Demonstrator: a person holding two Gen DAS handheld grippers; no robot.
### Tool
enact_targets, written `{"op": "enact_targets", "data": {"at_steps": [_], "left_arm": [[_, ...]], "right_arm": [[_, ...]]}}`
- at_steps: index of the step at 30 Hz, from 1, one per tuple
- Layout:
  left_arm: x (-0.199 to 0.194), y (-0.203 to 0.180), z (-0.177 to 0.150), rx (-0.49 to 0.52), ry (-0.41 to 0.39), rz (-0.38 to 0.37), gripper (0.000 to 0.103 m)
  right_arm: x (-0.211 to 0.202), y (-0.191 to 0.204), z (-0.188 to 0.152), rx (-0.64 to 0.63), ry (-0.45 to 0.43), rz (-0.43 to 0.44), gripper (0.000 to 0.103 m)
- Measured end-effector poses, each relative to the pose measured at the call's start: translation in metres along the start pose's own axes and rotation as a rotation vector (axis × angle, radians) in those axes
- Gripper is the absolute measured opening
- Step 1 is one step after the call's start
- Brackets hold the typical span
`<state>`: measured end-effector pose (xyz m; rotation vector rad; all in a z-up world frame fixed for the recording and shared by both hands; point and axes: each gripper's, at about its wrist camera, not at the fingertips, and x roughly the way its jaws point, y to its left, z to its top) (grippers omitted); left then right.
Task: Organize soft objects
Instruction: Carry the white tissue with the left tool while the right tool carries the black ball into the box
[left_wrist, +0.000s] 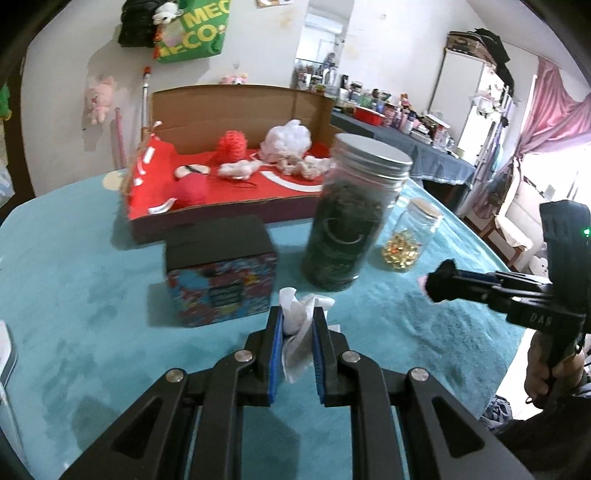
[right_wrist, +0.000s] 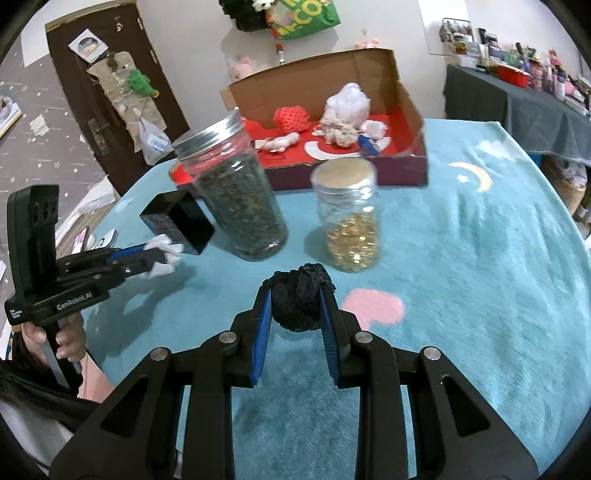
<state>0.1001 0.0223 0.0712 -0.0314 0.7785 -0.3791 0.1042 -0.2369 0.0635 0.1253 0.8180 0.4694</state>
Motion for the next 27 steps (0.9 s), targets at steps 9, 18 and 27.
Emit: {"op": "enact_targets", "data": {"at_steps": [9,18,27], "left_arm": [[-0.016,0.028,-0.005,-0.049,-0.012,0.082,0.016],[-0.027,0.058,-0.014,-0.096,-0.006,0.154,0.016],[-0.028,0.082,-0.019,-0.12,0.01,0.19,0.015]], "right_arm": [[-0.008,-0.018,-0.002,0.032,-0.011,-0.037,0.025],[-0.01,-0.032,-0.003,0.054,-0.013,-0.063,0.025],[-0.012,-0.044,0.0,0.061,-0.015,-0.093,0.025]]}}
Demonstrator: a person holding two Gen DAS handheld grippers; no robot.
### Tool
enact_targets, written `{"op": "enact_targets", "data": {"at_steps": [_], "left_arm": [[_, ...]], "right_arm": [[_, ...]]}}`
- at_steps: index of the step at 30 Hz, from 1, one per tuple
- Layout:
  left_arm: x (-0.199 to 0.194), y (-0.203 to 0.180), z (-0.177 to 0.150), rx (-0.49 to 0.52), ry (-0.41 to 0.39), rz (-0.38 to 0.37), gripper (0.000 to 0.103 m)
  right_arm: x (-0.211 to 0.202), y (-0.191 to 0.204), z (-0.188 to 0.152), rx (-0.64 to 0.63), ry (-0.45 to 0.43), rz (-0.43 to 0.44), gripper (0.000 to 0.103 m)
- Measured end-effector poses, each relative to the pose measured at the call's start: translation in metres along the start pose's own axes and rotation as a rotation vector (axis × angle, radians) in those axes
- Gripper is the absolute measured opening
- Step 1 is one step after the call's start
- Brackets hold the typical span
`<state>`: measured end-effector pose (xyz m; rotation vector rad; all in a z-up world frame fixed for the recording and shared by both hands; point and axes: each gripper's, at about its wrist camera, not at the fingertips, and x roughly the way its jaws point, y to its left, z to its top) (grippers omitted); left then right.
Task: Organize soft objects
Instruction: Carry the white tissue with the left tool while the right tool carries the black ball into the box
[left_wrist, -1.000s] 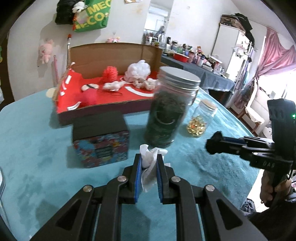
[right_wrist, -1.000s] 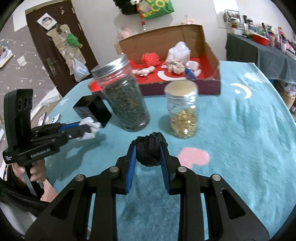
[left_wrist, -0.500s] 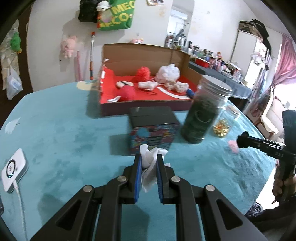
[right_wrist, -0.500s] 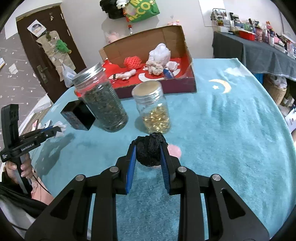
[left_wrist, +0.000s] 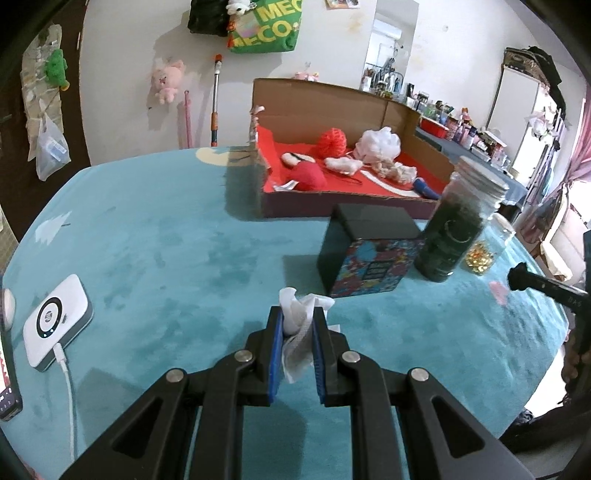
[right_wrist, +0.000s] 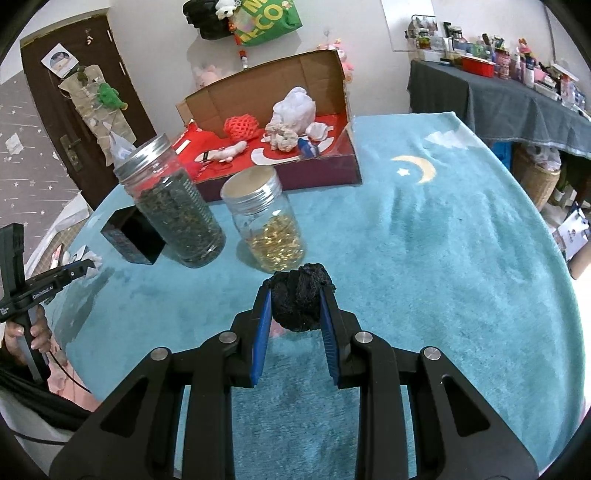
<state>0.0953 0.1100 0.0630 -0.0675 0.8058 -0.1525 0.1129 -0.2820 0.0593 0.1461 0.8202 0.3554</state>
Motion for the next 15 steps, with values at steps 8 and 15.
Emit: {"op": "enact_targets", "data": {"at_steps": [8,15], "left_arm": [[0.014,0.007,0.014,0.031,-0.019,0.003,0.016],[0.024,0.011,0.035,0.096,-0.062,-0.026,0.016]], "right_arm": [[0.004,-0.011,0.007,0.003,-0.01,-0.022,0.025],[0.009,-0.025,0.019,0.019,-0.008,-0.034,0.025]]}}
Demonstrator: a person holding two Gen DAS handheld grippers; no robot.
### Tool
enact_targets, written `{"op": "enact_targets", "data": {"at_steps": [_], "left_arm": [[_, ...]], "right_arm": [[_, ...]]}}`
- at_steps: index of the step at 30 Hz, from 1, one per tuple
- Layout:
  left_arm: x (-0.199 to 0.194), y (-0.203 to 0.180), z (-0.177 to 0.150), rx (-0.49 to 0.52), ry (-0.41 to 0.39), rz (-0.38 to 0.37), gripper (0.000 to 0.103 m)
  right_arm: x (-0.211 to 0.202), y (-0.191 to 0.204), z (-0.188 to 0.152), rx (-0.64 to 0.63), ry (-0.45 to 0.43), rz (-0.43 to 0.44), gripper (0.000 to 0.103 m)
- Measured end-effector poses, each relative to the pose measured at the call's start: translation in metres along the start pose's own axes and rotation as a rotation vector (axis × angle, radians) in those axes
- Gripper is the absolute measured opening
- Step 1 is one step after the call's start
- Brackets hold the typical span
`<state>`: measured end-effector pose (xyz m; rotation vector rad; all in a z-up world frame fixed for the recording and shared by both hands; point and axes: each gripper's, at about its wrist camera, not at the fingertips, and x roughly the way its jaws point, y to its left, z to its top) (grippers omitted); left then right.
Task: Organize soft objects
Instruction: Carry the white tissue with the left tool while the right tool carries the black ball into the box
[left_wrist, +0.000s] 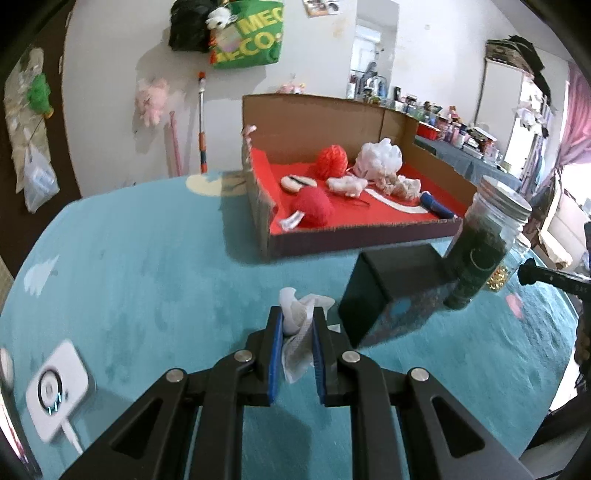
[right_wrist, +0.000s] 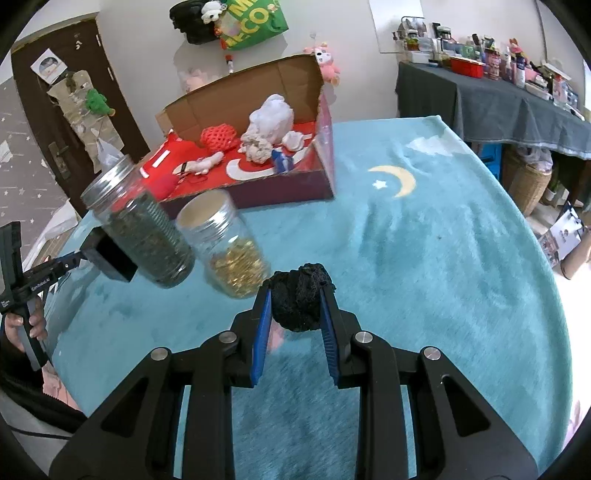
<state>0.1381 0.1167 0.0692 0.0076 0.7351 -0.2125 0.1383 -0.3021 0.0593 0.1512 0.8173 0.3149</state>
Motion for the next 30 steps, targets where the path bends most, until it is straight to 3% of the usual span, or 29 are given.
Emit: {"op": "enact_targets", "data": {"at_steps": [16,30], "left_arm": [[0.027,0.008,0.04,0.072,0.009,-0.091,0.016],[0.043,-0.024,0.086,0.181,0.0,-0.168,0.016]], "right_arm": [[0.026,-0.018,0.038,-0.024,0.021,0.021,0.025],[0.036,0.006,0.087,-0.125,0.001,0.107,0.025]]}}
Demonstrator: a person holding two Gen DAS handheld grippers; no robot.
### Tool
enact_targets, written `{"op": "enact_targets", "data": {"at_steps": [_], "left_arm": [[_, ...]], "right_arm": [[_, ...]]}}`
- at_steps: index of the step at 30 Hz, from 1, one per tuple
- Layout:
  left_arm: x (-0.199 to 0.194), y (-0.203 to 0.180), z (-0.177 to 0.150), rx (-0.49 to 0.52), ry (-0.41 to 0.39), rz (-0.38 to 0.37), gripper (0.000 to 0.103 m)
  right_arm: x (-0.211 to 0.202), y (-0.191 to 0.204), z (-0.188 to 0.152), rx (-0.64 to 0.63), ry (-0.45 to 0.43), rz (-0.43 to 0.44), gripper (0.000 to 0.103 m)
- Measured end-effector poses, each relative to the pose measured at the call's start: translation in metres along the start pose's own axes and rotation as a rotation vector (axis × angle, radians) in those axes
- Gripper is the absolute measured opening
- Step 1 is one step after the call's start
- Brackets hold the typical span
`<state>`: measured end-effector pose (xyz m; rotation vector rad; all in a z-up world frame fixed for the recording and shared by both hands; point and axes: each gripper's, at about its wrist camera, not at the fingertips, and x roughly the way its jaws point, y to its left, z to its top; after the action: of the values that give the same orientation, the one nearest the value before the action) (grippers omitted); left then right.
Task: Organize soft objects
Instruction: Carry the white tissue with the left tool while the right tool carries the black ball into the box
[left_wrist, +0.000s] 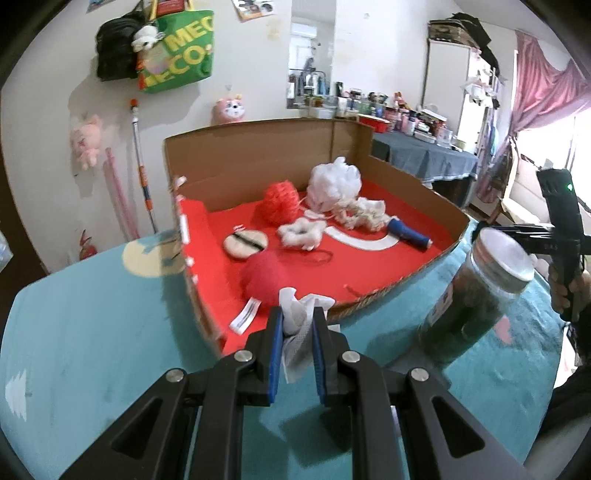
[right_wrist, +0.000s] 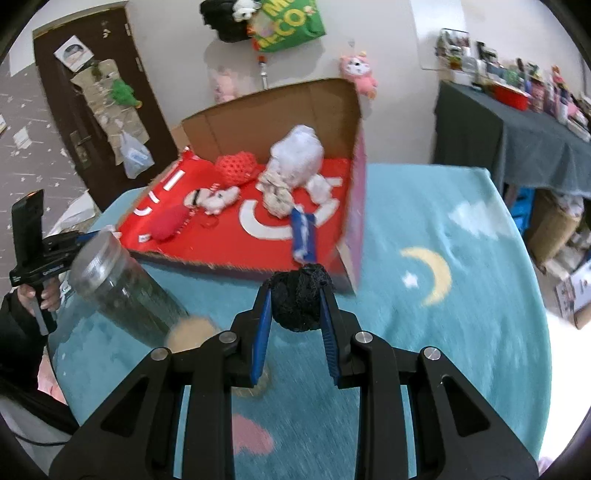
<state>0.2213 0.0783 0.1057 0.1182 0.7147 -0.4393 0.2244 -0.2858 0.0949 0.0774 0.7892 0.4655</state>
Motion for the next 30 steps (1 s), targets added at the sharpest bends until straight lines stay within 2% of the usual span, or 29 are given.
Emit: {"op": "enact_targets", "data": {"at_steps": [5,9,13,22,25,30], "left_arm": [[0.017,-0.008,0.024,0.0,0.019,-0.051,0.016],[0.039,-0.015,0.042,0.0,0.079,-0.083,0.016],[0.068,-0.023,0.058,0.001,0.156,-0.106,0.016],[0.124,-0.037,0.078,-0.001,0.302,-0.132,0.016],[0.138,-0.041,0.08,0.012,0.355,-0.128,0.016],[0.142,-0.039,0.085,0.016,0.37,-0.106,0.016]], "right_arm": [[0.016,0.016,0.028,-0.056,0.01,0.051,0.025],[0.037,0.027,0.049,-0.078,0.049,0.111,0.025],[0.073,0.035,0.07,-0.094,0.139,0.145,0.025],[0.135,0.041,0.091,-0.073,0.339,0.168,0.026],[0.145,0.042,0.094,-0.08,0.369,0.135,0.026],[0.154,0.041,0.094,-0.064,0.405,0.133,0.026]]}}
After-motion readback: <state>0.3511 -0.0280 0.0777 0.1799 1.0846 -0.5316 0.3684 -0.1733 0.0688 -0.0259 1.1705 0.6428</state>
